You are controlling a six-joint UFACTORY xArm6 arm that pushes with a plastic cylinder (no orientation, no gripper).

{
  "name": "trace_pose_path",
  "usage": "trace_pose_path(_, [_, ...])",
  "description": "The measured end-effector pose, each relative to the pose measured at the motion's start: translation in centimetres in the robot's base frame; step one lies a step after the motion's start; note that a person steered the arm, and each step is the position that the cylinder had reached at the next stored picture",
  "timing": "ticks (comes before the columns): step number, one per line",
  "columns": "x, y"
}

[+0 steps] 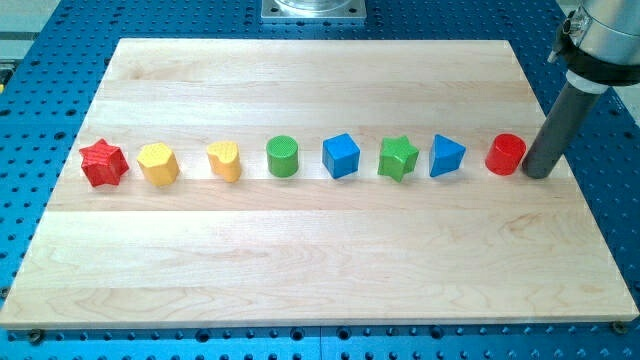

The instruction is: Place the cube to the top left corner of the board

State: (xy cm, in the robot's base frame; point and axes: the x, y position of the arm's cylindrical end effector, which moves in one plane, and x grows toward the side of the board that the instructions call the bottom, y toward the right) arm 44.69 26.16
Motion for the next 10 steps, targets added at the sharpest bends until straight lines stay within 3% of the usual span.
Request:
trace_pose_path(2, [0.3, 0.0])
trace_pose_path(4, [-1.0, 8.3])
trace_pose_path(5, [-2.6, 8.1])
trace_pose_path(6, [-1.1, 4.8])
trace_pose_path(7, [7.6, 1.0])
trace_pose_path(9, [4.5, -12.0])
trace_pose_path(10, [5.0, -19.7])
